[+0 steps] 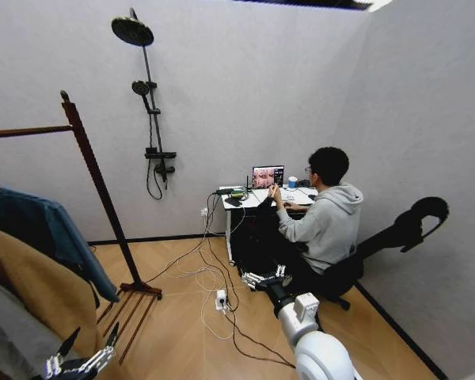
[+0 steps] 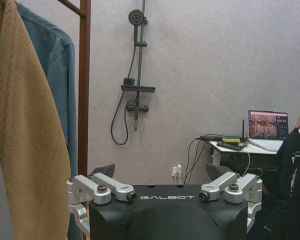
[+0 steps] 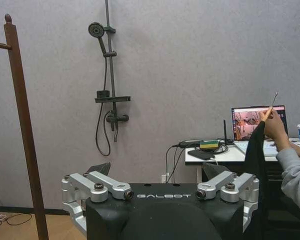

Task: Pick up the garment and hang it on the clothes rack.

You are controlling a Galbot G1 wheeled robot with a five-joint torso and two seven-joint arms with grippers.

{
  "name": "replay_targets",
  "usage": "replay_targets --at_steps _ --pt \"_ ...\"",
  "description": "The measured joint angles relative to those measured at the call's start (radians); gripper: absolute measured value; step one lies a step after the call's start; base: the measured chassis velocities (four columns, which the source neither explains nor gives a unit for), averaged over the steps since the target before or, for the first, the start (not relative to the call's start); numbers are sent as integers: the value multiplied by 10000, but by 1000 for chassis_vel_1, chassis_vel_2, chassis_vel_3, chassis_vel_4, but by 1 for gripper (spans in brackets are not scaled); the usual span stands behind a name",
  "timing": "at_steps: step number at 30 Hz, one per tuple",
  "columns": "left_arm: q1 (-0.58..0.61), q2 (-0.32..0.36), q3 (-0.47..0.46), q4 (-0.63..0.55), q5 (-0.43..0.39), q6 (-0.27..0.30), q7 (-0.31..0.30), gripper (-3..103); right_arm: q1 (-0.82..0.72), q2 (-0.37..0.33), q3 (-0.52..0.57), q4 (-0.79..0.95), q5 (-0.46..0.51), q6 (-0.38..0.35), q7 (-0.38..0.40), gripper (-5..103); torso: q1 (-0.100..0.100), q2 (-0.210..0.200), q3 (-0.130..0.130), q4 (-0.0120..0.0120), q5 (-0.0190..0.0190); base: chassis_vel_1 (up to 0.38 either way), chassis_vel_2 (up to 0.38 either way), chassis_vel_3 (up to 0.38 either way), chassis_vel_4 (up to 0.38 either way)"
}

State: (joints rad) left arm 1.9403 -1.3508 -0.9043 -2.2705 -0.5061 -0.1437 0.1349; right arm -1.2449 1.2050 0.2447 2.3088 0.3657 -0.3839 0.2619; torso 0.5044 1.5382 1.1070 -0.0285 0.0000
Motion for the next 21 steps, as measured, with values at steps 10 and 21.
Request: replay_targets --at_steps 10,21 --pt "0 0 0 0 0 0 0 100 -112 37 -16 62 -80 -19 -2 100 2 -2 1 0 0 87 -93 -98 102" --pt "0 0 0 0 0 0 -1 100 -141 64 -47 91 -132 -12 -67 100 -4 0 -2 1 2 229 -244 -240 233"
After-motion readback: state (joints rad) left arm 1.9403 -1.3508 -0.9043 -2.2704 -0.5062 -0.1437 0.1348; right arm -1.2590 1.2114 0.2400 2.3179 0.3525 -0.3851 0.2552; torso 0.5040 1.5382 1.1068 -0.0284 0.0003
